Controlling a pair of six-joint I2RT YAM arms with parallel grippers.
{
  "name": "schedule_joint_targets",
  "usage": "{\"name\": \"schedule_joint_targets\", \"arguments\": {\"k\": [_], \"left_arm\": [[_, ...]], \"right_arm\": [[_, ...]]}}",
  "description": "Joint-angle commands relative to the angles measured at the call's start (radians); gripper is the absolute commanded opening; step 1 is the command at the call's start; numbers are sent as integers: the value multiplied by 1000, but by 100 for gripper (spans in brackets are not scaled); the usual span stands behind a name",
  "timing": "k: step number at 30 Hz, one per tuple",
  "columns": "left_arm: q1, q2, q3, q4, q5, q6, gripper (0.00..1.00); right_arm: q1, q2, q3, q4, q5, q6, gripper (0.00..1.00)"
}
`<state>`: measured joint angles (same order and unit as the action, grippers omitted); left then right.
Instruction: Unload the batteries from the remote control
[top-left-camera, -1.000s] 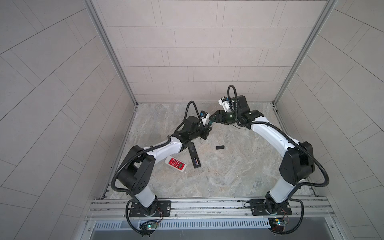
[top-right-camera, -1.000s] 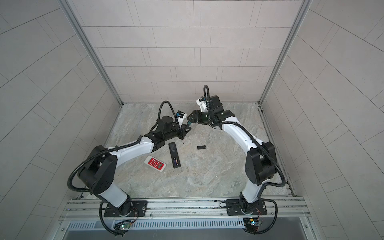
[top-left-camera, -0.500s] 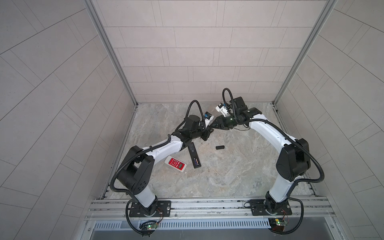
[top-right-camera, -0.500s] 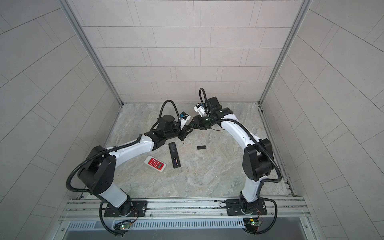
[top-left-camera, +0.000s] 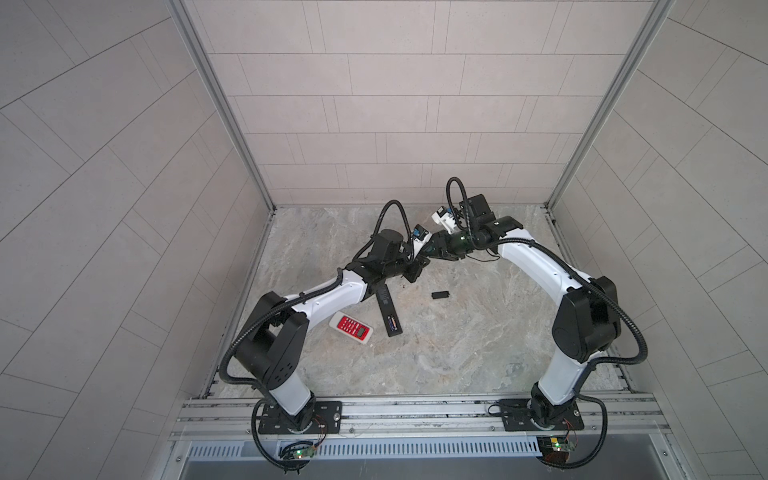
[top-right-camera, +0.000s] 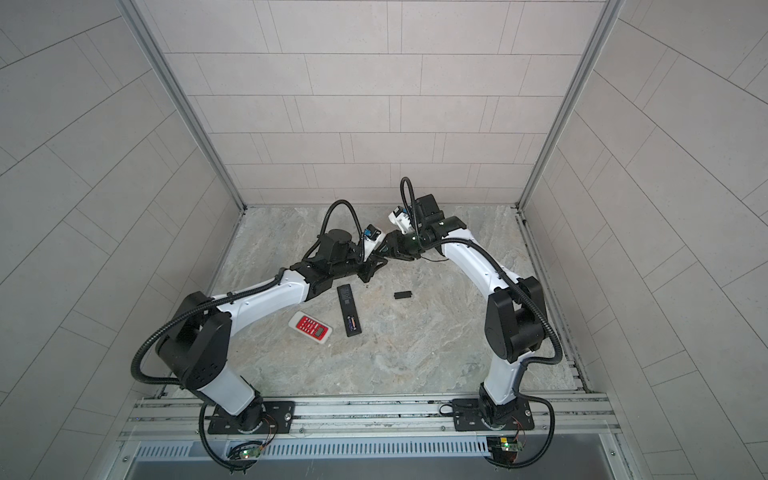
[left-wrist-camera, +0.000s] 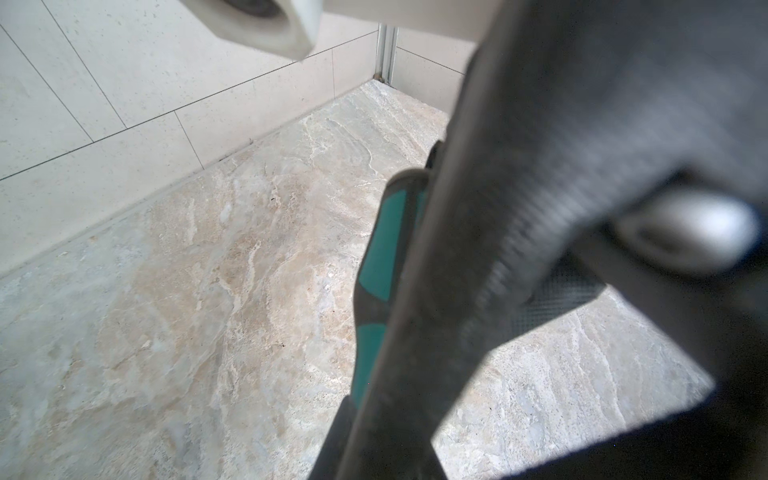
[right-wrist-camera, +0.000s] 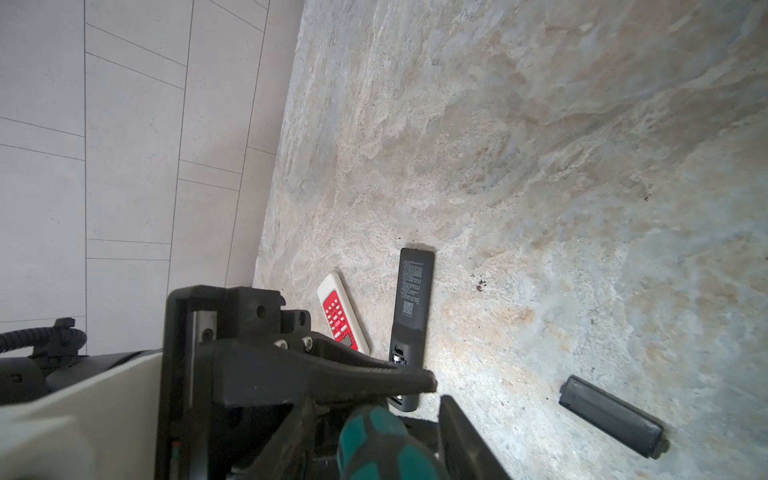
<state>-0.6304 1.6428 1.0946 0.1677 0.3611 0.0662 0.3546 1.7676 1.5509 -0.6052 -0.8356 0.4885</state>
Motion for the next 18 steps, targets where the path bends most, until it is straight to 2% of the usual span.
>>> {"name": "schedule_joint_targets", "arguments": {"k": [1,5,11,16,18], "left_arm": [[-12,-17,38,70,19,6,0],[-13,-12,44,69,10,10,0],[-13,-9,55,50,3,25,0],[-14,-7,64,45,6,35,1],[-12,-10,62,39,6,45,4]], "right_arm": [[6,1,-12,38,-19,38,43],[4,-6,-11,14,-20,21,36],[4,-4,-1,-46,-28,-29,34],[3,-2,0,-49,-21,-31,26],[1,-7,1,-41,-10,-28,25]]}}
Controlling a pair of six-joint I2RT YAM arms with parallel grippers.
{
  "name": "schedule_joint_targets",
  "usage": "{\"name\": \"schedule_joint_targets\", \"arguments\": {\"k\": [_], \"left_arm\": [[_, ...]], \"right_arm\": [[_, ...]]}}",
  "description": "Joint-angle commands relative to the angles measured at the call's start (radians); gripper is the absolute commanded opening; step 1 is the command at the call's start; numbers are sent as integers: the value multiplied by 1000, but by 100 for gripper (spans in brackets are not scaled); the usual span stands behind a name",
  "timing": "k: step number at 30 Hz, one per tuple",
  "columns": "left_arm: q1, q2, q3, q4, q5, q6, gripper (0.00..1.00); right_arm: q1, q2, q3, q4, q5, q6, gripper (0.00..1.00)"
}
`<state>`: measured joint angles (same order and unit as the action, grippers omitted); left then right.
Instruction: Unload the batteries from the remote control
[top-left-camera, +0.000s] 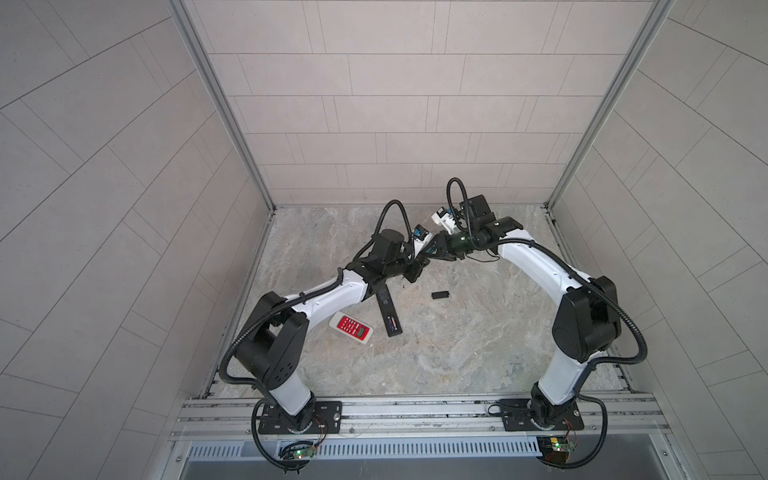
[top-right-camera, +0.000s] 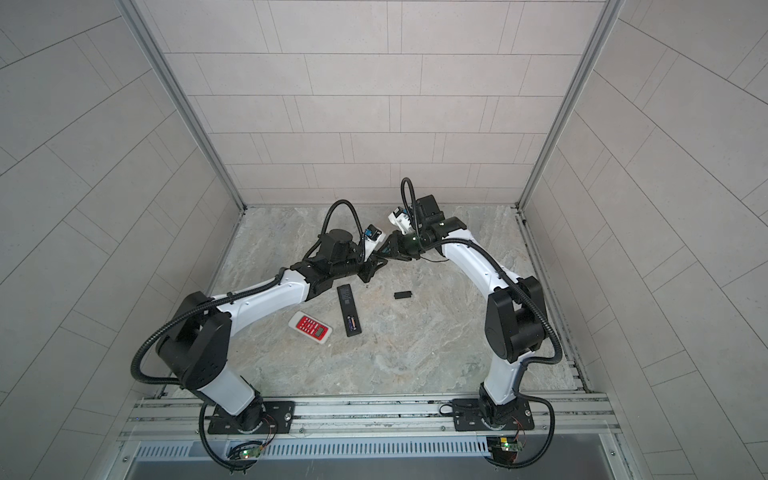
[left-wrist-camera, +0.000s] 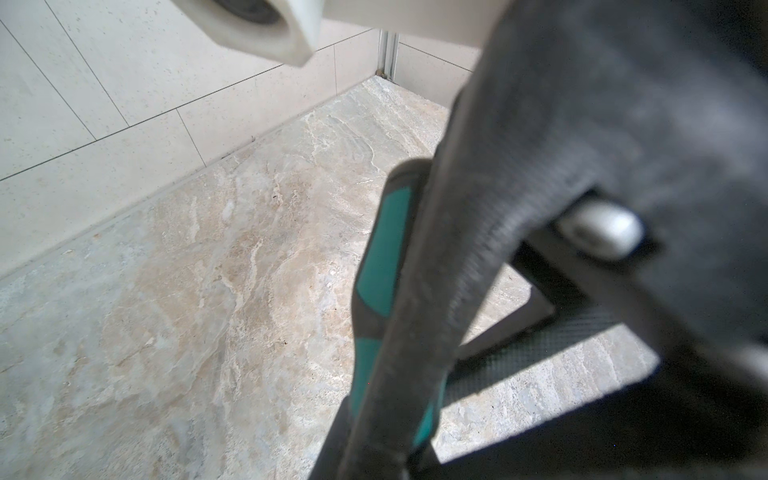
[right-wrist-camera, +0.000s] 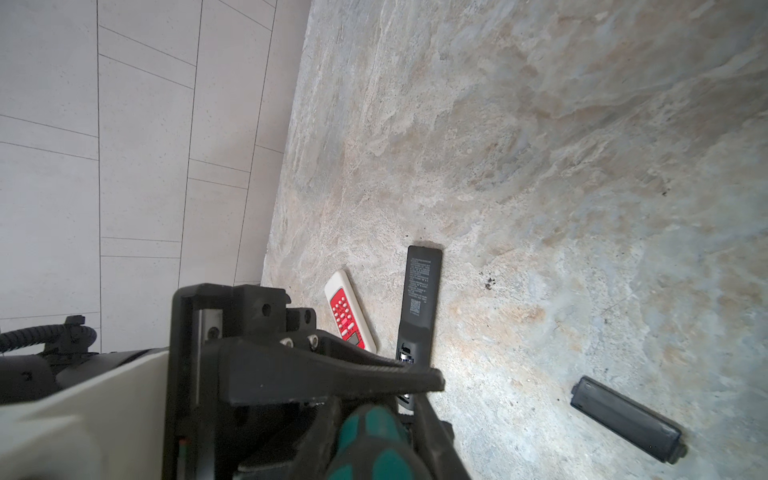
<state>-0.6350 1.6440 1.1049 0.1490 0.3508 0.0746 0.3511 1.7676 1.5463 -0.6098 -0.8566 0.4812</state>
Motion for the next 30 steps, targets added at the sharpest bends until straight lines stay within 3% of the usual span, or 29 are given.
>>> {"name": "schedule_joint_targets", "arguments": {"k": [1,4,6,12,25,30], "left_arm": [[-7,-14,50,55,14,41,6],[-8,-20,45,52,6,44,13],[-8,-22,43,50,5,44,28],[0,-59,13,24,-30,42,55],[88,-249,-119,-166,-155,-31,70],[132,-248,-81,-335,-238,-107,77]], "right_arm": [[1,-10,6,-33,16,-21,24],[0,-17,4,-19,33,-20,22],[0,-19,0,-4,44,-16,21],[-11,-72,-46,95,90,3,19],[-22,-188,-229,408,189,47,18],[-15,-250,-341,511,252,36,18]]}}
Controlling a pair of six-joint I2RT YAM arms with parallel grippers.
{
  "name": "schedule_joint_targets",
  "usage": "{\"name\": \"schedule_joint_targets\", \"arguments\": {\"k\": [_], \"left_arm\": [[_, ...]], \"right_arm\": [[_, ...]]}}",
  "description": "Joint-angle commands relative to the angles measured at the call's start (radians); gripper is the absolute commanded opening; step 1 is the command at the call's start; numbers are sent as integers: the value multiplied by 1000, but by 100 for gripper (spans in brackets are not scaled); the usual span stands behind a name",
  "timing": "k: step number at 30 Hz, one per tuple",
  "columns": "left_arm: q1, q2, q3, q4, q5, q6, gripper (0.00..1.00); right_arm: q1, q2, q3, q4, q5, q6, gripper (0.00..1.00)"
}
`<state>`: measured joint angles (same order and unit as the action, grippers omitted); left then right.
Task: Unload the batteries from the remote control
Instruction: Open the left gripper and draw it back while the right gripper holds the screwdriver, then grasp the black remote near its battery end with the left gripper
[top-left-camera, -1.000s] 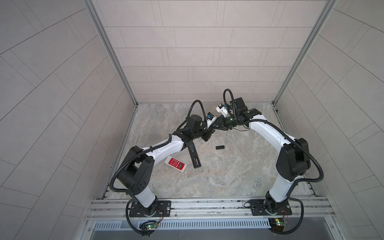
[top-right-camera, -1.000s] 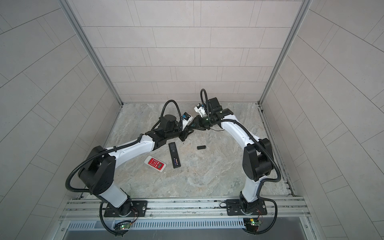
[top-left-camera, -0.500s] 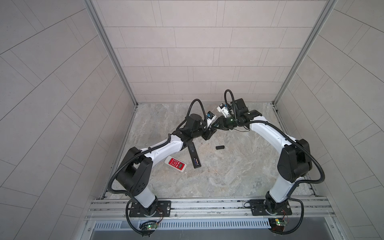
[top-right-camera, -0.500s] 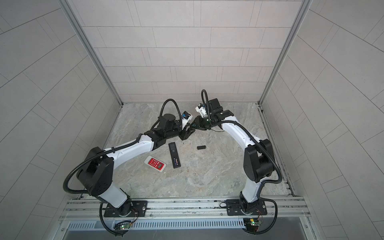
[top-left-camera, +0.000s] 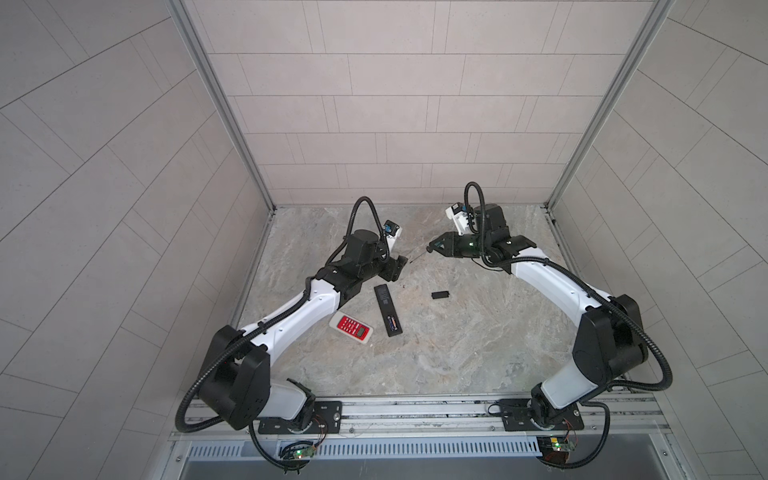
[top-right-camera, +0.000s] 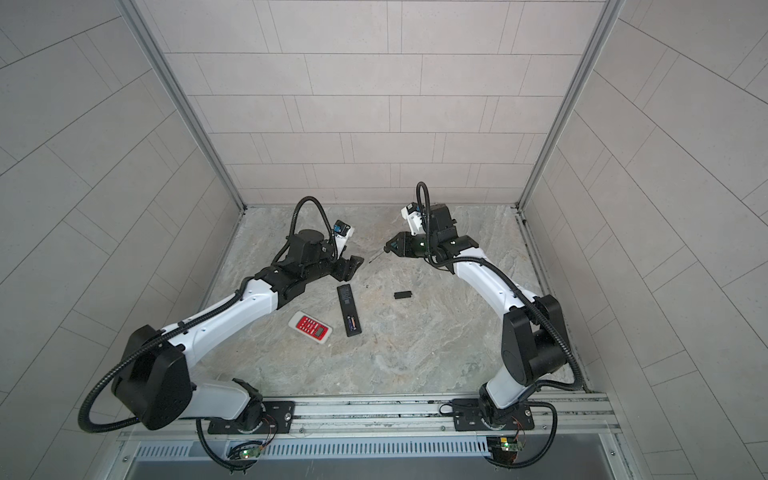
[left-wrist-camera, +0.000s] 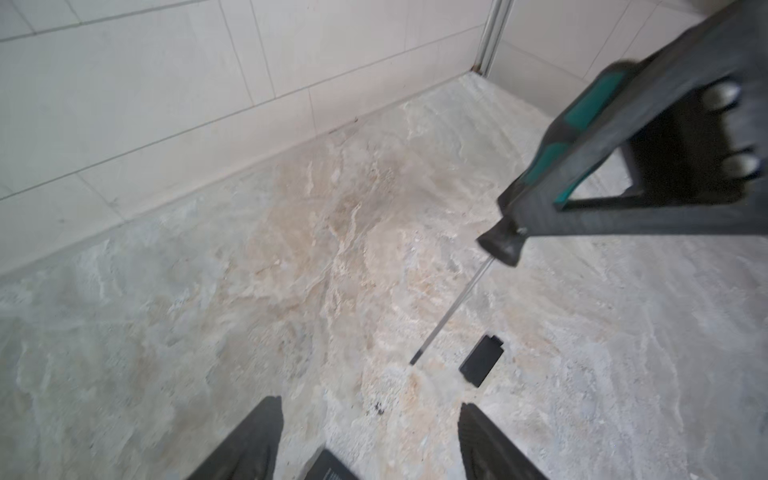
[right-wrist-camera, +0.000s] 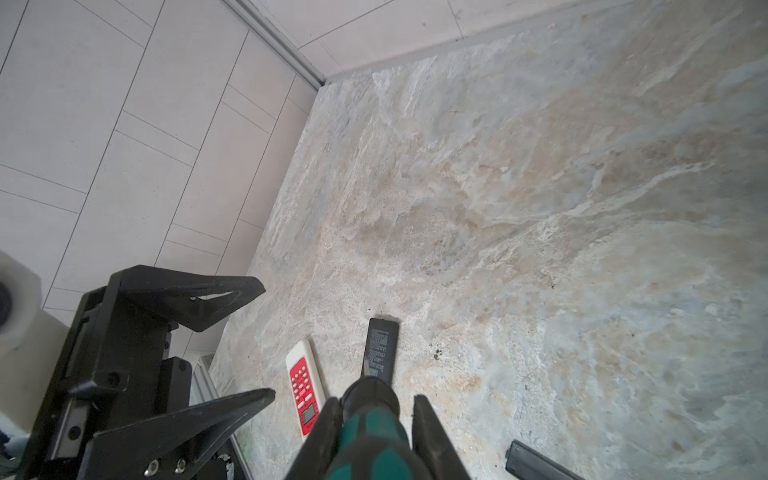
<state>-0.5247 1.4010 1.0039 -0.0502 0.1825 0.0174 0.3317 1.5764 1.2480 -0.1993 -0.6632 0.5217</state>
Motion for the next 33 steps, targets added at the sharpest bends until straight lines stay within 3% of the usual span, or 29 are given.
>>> {"name": "schedule_joint_targets", "arguments": {"k": [1,8,14,18,26,33], "left_arm": [[27,6,38,-176,-96,-63,79],[26,155,212,-517,-167,-128,93],[-6,274,342,-800,-172,-257,93],[-78,312,363,-878,-271,-445,94],[-178,340,300,-846,-242,-770,95],[-221,382,260,-855,-297,-934,95]], "right_arm": [[8,-70,-59,100,76,-19,18],[71,-116,-135,-23,201,-147,18],[75,-173,-221,-16,253,-145,18],[75,-205,-250,-31,277,-151,18],[76,-276,-323,-32,295,-149,18],[76,-369,-393,-49,321,-158,18]]}}
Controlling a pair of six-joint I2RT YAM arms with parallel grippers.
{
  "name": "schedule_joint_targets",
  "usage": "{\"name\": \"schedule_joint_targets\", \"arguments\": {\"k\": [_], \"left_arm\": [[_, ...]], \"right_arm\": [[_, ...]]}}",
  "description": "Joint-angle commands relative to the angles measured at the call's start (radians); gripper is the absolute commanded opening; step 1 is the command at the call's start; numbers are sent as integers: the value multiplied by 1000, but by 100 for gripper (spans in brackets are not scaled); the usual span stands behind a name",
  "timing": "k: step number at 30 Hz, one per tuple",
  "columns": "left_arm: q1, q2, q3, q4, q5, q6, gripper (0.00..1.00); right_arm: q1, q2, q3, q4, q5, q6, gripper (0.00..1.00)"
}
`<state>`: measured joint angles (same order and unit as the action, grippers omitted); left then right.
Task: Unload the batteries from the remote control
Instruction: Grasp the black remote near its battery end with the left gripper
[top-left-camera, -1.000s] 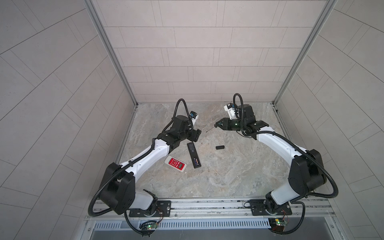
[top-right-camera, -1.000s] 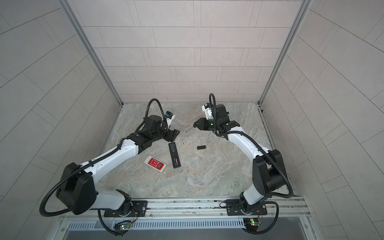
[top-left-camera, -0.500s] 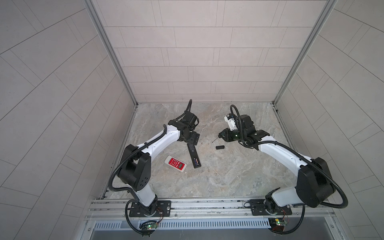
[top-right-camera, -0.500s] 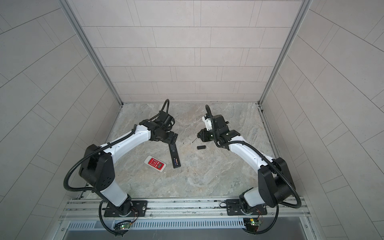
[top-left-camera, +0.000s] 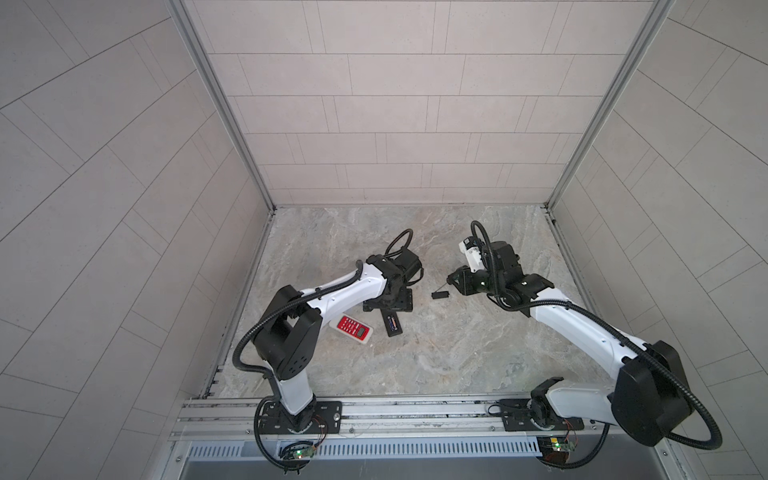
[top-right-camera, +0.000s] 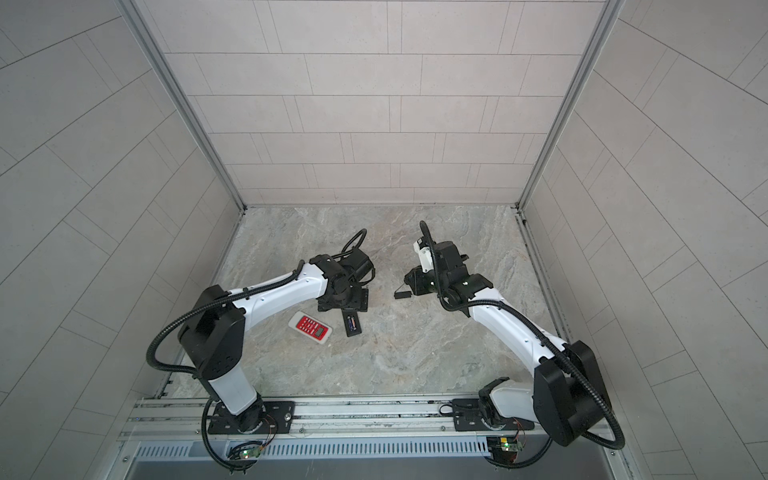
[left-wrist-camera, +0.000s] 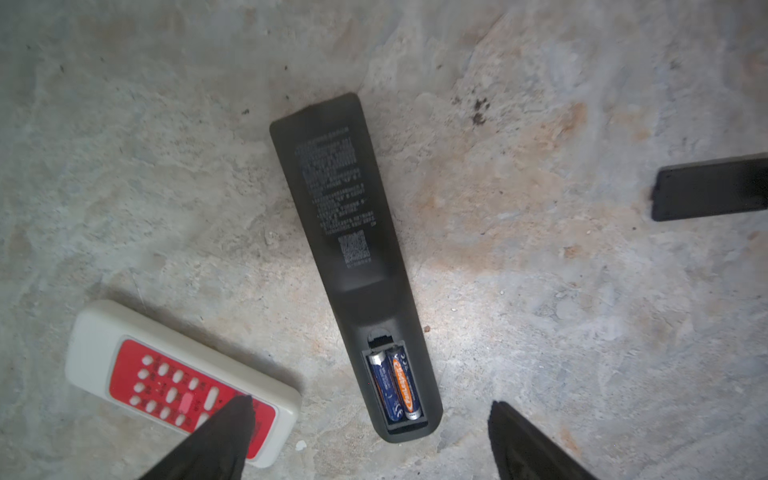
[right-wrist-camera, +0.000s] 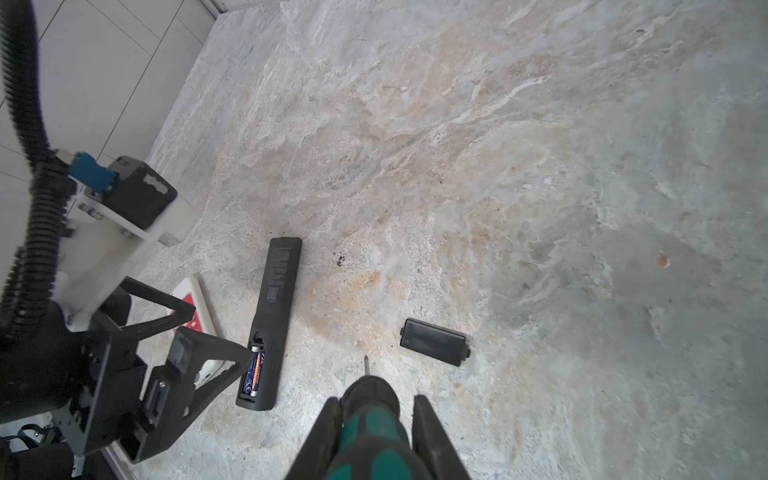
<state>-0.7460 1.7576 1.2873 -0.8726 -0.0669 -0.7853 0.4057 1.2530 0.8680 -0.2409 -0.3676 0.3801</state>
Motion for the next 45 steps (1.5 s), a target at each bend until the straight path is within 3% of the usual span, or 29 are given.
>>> {"name": "schedule_joint_targets", "arguments": {"k": [1,16,25,30,41,45], "left_arm": [[0,42,-21,-26,-37,-152,95],[4,181,-2,34,19,-394,82],[-5,202,-69,211,81,-588,73],[-18,172,-139,364,84,-769,68],[-74,181,-184,669,2,-1122,61],[-79,179,-190,732,-44,-1144,63]], "right_arm": [[3,-59,-20,-12,28,-17,18],[2,-147,-50,-61,36,-55,18],[1,-144,-41,-78,42,-67,16],[-1,-135,-28,-88,47,-61,15],[-3,-102,28,-149,35,-61,15],[-8,-114,34,-163,49,-60,14]]}}
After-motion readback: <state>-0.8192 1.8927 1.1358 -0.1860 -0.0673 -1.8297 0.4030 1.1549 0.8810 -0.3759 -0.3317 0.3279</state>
